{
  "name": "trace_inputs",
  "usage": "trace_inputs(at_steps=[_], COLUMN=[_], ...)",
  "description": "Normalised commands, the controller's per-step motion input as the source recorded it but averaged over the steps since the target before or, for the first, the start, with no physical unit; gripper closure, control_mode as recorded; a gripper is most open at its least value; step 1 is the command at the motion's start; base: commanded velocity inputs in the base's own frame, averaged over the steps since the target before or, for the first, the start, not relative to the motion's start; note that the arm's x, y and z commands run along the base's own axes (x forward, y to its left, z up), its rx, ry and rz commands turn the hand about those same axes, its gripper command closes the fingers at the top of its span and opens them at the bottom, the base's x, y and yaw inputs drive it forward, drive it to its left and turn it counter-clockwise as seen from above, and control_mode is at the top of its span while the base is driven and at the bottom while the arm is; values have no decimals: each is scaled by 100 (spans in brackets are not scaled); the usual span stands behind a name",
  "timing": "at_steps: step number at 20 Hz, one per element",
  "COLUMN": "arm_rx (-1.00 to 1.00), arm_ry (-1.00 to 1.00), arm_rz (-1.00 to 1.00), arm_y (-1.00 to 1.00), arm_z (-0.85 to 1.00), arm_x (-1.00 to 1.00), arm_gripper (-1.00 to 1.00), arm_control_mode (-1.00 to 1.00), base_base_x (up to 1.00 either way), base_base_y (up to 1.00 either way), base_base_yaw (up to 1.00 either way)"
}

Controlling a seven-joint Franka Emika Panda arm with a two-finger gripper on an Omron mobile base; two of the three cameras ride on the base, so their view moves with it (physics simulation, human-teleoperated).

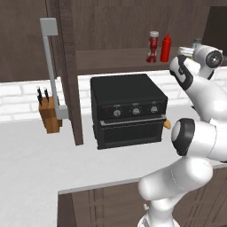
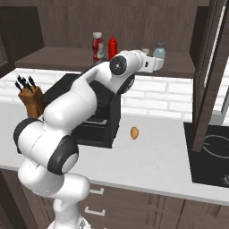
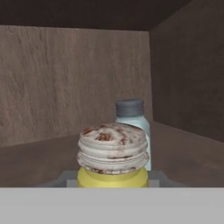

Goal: Put the shaker and condiment bottle from the counter next to their counterparts in the cabinet.

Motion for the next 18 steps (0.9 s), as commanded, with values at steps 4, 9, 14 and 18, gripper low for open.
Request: trace_inputs(at_steps=[4,9,14,18], arm_rx=[0,0,0,0], arm_ry=[0,0,0,0], arm_rz=[0,0,0,0], arm_y=[-13,-17,-14,-15], arm_z=[-19,-18,-21,-24], arm_x=[18,20,22,19], arm_gripper=[100,100,100,100], arm_control_mode=[-100,-100,-100,-100], base_base_x=[0,0,0,0], base_base_y=[0,0,0,0], base_base_yaw=[0,0,0,0])
